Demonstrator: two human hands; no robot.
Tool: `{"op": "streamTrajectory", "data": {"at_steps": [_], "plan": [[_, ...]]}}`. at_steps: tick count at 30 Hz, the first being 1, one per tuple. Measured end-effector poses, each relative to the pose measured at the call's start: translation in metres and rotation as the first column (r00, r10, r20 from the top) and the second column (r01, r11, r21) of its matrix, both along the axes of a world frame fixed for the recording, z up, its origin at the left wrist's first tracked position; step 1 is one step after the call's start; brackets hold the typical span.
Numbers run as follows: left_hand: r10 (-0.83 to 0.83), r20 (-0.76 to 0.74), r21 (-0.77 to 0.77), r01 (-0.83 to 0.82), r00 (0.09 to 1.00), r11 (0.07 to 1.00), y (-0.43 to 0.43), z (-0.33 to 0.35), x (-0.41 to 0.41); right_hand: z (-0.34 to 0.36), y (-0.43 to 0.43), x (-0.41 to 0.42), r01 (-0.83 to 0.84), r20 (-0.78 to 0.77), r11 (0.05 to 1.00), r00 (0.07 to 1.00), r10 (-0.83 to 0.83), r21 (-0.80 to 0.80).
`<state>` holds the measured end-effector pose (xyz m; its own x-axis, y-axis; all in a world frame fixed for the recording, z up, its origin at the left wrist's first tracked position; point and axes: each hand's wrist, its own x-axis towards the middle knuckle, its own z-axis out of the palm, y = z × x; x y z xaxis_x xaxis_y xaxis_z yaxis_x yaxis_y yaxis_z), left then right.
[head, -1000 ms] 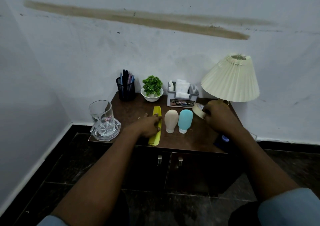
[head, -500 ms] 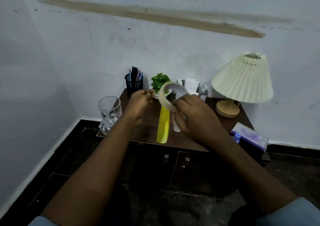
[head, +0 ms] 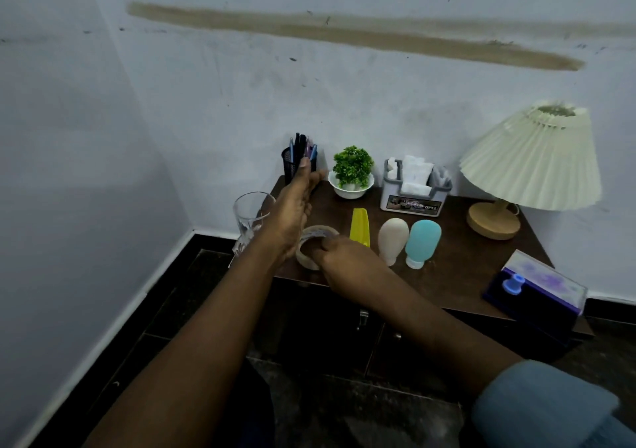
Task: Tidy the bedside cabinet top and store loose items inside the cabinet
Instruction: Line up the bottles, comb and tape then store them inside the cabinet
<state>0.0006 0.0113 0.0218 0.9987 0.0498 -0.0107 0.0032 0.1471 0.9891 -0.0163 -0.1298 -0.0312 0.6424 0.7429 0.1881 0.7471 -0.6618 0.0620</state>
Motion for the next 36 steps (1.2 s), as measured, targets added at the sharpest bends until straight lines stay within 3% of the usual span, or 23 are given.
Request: {"op": "streamTrajectory", "data": {"at_steps": [3, 6, 8, 11, 13, 15, 19, 23, 28, 36], "plan": [[-0.008, 0.005, 0.032, 0.008, 1.0, 0.999, -0.007, -0.002, 0.003, 0.003, -0.001, -0.009, -0.025, 0.027, 1.0, 0.999, 0.026, -0.006], [-0.016, 0.013, -0.007, 0.016, 1.0, 1.0, -0.012, -0.006, 0.006, 0.031, -0.02, -0.009, -0.045, 0.114, 0.988, 0.993, 0.028, 0.145], [-0.022, 0.035, 0.003, 0.022, 0.999, 1.0, -0.016, -0.006, 0.007, 0.054, -0.05, -0.001, 0.057, 0.19, 0.952, 0.975, -0.118, 0.301], [0.005, 0.054, 0.084, -0.01, 0.999, 0.996, -0.024, -0.006, 0.008, 0.076, -0.111, 0.017, 0.283, 0.214, 0.822, 0.877, -0.431, 0.494], [-0.002, 0.06, 0.11, -0.005, 0.998, 0.994, -0.03, -0.007, 0.009, 0.078, -0.148, 0.029, 0.431, 0.146, 0.786, 0.831, -0.537, 0.443], [-0.017, 0.074, 0.144, 0.007, 0.997, 0.989, -0.035, -0.011, 0.01, 0.071, -0.17, 0.039, 0.488, 0.068, 0.815, 0.844, -0.532, 0.311], [-0.023, 0.126, 0.208, -0.004, 0.992, 0.978, -0.047, -0.015, 0.009, 0.046, -0.18, 0.049, 0.473, -0.204, 0.872, 0.873, -0.444, 0.126], [-0.002, 0.2, 0.221, -0.043, 0.98, 0.974, -0.055, -0.019, 0.007, 0.032, -0.18, 0.061, 0.434, -0.384, 0.895, 0.847, -0.368, 0.1], [0.006, 0.228, 0.236, -0.061, 0.974, 0.97, -0.058, -0.025, 0.006, 0.021, -0.177, 0.069, 0.422, -0.476, 0.904, 0.811, -0.34, 0.073], [0.138, 0.307, 0.172, -0.198, 0.942, 0.965, -0.064, -0.023, 0.008, 0.03, -0.2, 0.058, 0.378, -0.393, 0.914, 0.826, -0.405, -0.147]]}}
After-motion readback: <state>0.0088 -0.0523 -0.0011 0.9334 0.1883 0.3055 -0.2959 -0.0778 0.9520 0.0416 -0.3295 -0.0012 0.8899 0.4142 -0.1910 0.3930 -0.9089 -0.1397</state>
